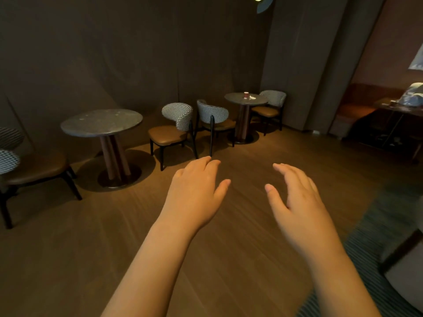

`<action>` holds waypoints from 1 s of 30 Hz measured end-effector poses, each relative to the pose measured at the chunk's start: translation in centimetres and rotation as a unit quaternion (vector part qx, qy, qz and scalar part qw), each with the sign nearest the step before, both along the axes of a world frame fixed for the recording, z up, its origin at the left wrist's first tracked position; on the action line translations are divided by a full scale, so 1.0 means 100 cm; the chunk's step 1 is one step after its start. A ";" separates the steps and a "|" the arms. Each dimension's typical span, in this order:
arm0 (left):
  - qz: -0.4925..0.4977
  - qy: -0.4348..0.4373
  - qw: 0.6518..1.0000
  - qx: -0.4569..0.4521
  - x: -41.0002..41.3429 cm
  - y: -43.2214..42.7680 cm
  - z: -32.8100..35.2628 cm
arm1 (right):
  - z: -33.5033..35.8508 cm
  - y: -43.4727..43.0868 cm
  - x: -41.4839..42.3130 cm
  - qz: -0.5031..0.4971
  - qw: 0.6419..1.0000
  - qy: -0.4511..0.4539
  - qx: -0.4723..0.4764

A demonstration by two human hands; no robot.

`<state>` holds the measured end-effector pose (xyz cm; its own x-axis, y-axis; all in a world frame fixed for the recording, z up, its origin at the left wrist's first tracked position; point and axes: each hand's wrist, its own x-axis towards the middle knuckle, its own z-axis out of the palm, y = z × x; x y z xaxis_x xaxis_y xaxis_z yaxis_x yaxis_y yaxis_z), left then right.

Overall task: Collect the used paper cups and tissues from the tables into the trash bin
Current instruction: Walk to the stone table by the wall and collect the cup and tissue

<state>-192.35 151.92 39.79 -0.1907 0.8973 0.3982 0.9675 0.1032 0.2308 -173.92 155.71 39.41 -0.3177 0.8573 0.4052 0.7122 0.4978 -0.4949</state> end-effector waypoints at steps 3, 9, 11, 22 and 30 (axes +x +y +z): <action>-0.014 -0.002 1.000 0.009 -0.036 0.083 0.005 | 0.009 0.080 -0.035 -0.034 0.999 -0.011 -0.005; -0.044 -0.012 0.999 0.022 -0.082 0.247 0.011 | 0.014 0.224 -0.082 -0.069 0.997 -0.039 -0.020; -0.057 -0.018 0.998 0.021 -0.089 0.295 0.010 | 0.009 0.268 -0.085 -0.078 0.995 -0.048 -0.043; -0.070 0.018 0.997 0.027 -0.106 0.577 0.000 | -0.011 0.553 -0.088 -0.072 0.996 -0.002 -0.053; -0.036 0.000 0.999 0.006 -0.131 0.770 -0.004 | 0.002 0.757 -0.117 -0.056 0.996 0.023 -0.064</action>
<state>-205.41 228.92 39.42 -0.1260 0.9036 0.4093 0.9724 0.0308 0.2314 -185.65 231.44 39.58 -0.2002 0.9322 0.3016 0.7344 0.3465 -0.5835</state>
